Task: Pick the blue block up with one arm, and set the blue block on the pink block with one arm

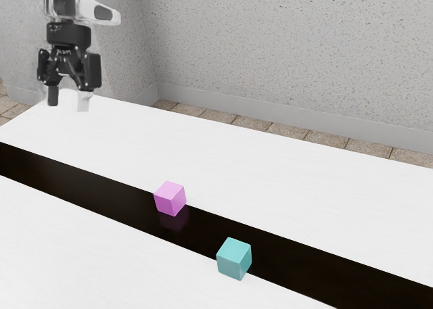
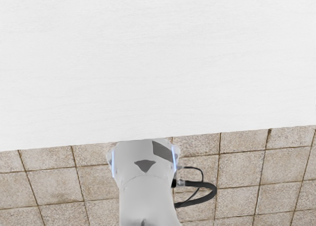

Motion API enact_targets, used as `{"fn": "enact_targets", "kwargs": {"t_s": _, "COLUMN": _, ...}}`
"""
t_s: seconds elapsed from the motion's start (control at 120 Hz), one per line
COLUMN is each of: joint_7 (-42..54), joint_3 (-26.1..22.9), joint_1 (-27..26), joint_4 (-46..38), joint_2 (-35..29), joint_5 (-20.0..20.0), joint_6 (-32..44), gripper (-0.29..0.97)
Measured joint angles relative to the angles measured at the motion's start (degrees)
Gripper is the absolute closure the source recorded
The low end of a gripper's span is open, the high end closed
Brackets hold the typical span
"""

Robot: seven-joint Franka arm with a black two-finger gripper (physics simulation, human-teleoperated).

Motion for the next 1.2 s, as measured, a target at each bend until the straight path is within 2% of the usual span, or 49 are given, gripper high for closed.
{"fn": "enact_targets", "kwargs": {"t_s": 0.1, "joint_7": 1.40, "joint_3": 0.26, "joint_1": 0.05, "joint_4": -1.74, "joint_2": 0.06, "joint_5": -0.47, "joint_6": 13.85, "gripper": 0.01}}
{"fn": "enact_targets", "kwargs": {"t_s": 0.15, "joint_7": 1.64, "joint_3": 0.01, "joint_1": 0.57, "joint_4": -2.08, "joint_2": 0.10, "joint_5": -1.03, "joint_6": 18.52, "gripper": 0.02}}
{"fn": "enact_targets", "kwargs": {"t_s": 0.225, "joint_7": -0.13, "joint_3": -0.82, "joint_1": 1.50, "joint_4": -2.33, "joint_2": 3.96, "joint_5": -2.21, "joint_6": 23.87, "gripper": 0.02}}
{"fn": "enact_targets", "kwargs": {"t_s": 0.258, "joint_7": -1.41, "joint_3": -0.87, "joint_1": -1.07, "joint_4": -2.94, "joint_2": 5.76, "joint_5": -2.59, "joint_6": 25.71, "gripper": 0.02}}
{"fn": "enact_targets", "kwargs": {"t_s": 0.3, "joint_7": -3.04, "joint_3": -0.55, "joint_1": -7.61, "joint_4": -5.12, "joint_2": 7.59, "joint_5": -2.97, "joint_6": 28.43, "gripper": 0.02}}
{"fn": "enact_targets", "kwargs": {"t_s": 0.342, "joint_7": -4.69, "joint_3": -0.68, "joint_1": -13.73, "joint_4": -11.34, "joint_2": 7.31, "joint_5": -3.25, "joint_6": 32.58, "gripper": 0.03}}
{"fn": "enact_targets", "kwargs": {"t_s": 0.367, "joint_7": -5.63, "joint_3": -2.30, "joint_1": -14.89, "joint_4": -17.89, "joint_2": 5.62, "joint_5": -3.34, "joint_6": 36.13, "gripper": 0.03}}
{"fn": "enact_targets", "kwargs": {"t_s": 0.433, "joint_7": -8.23, "joint_3": -7.32, "joint_1": -14.31, "joint_4": -29.42, "joint_2": 3.13, "joint_5": -3.47, "joint_6": 44.59, "gripper": 0.04}}
{"fn": "enact_targets", "kwargs": {"t_s": 0.508, "joint_7": -11.18, "joint_3": -11.24, "joint_1": -13.31, "joint_4": -37.04, "joint_2": 2.71, "joint_5": -3.65, "joint_6": 53.62, "gripper": 0.05}}
{"fn": "enact_targets", "kwargs": {"t_s": 0.625, "joint_7": -15.48, "joint_3": -14.00, "joint_1": -11.55, "joint_4": -44.36, "joint_2": 3.14, "joint_5": -4.51, "joint_6": 66.39, "gripper": 0.05}}
{"fn": "enact_targets", "kwargs": {"t_s": 0.733, "joint_7": -18.84, "joint_3": -15.84, "joint_1": -10.09, "joint_4": -46.15, "joint_2": 5.27, "joint_5": -6.16, "joint_6": 75.23, "gripper": 0.06}}
{"fn": "enact_targets", "kwargs": {"t_s": 0.883, "joint_7": -22.48, "joint_3": -16.93, "joint_1": -11.56, "joint_4": -46.02, "joint_2": 9.63, "joint_5": -6.58, "joint_6": 83.80, "gripper": 0.06}}
{"fn": "enact_targets", "kwargs": {"t_s": 0.942, "joint_7": -23.67, "joint_3": -16.93, "joint_1": -11.42, "joint_4": -46.00, "joint_2": 10.45, "joint_5": -5.48, "joint_6": 85.89, "gripper": 0.07}}
{"fn": "enact_targets", "kwargs": {"t_s": 1.2, "joint_7": -27.68, "joint_3": -16.41, "joint_1": -11.19, "joint_4": -46.35, "joint_2": 11.10, "joint_5": -1.36, "joint_6": 89.24, "gripper": 0.07}}
